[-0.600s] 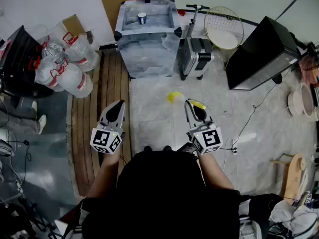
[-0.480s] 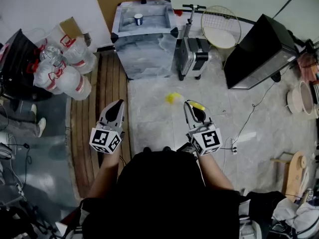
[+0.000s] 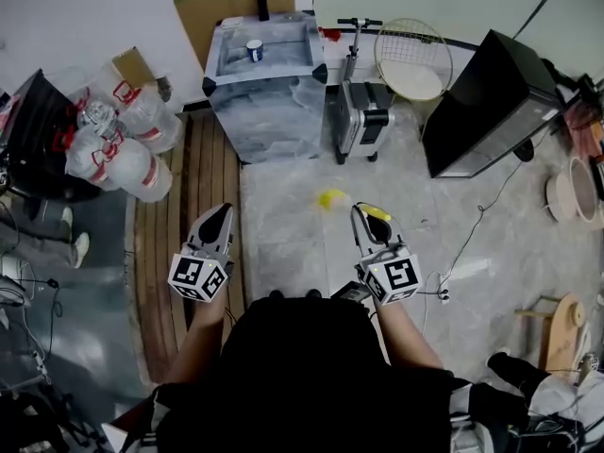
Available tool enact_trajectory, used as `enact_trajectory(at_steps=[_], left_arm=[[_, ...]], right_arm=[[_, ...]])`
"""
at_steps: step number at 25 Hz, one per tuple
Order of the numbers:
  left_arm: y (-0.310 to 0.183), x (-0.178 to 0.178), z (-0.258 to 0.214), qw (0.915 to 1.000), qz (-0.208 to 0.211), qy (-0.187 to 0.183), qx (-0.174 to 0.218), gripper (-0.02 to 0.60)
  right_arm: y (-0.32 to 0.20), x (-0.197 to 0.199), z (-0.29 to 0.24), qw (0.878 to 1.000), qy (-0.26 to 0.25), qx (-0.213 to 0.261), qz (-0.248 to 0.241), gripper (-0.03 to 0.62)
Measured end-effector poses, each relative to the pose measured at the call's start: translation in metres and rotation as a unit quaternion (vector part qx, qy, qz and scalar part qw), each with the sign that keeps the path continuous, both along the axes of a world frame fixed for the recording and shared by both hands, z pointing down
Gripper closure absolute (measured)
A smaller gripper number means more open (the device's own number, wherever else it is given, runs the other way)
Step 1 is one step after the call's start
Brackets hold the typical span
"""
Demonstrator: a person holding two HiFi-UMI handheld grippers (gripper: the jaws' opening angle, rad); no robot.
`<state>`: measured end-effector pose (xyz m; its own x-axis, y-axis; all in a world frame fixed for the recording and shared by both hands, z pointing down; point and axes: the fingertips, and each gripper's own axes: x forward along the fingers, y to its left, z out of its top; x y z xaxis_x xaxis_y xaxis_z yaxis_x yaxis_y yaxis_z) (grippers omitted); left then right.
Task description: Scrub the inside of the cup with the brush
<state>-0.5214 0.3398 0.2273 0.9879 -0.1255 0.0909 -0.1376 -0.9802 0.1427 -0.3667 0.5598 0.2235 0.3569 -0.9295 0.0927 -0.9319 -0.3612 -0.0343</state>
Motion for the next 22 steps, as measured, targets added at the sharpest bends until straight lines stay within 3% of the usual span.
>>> enact_trajectory(at_steps=[5, 12, 22], left_arm=[[0.018, 0.012, -0.001, 1.0000, 0.000, 0.001, -0.001, 0.561], [0.041, 0.021, 0.009, 0.9998, 0.012, -0.013, 0.001, 0.561], [0.010, 0.057, 0.027, 0.9998, 0.005, -0.012, -0.013, 0.561]], right_arm=[[0.012, 0.011, 0.006, 1.000, -0.002, -0.001, -0.016, 0.553], [0.032, 0.028, 0.010, 1.000, -0.025, 0.009, 0.001, 0.553], [-0.003, 0.064, 0.007, 1.000, -0.015, 0.016, -0.016, 0.553]])
